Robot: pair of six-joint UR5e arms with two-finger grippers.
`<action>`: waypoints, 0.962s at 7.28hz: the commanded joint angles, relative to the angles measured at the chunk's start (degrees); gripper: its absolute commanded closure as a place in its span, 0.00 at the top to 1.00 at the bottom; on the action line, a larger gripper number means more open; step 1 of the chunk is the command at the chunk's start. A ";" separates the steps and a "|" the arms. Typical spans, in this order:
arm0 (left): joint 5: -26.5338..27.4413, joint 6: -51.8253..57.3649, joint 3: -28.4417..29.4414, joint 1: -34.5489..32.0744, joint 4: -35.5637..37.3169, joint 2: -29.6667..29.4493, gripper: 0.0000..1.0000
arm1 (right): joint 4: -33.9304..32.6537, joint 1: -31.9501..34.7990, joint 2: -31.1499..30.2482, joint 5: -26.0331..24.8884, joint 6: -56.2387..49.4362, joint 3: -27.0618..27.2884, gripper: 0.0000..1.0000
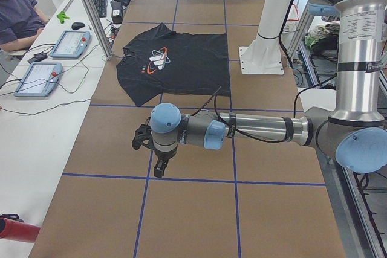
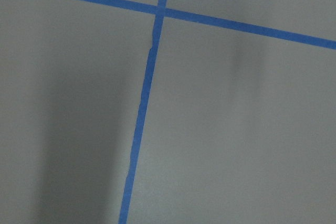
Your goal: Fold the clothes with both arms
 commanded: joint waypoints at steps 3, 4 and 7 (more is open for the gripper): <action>0.52 0.18 -0.85 0.00 -4.93 0.00 1.00 | 0.00 0.00 0.55 0.08 0.32 0.05 1.00; 0.70 -0.08 -0.77 0.00 -6.34 -0.35 1.00 | 1.22 -0.18 1.94 0.17 0.41 0.05 1.00; 0.44 -0.25 -1.30 0.00 -11.16 -6.56 1.00 | 17.88 -0.79 4.41 -0.10 0.67 -2.75 1.00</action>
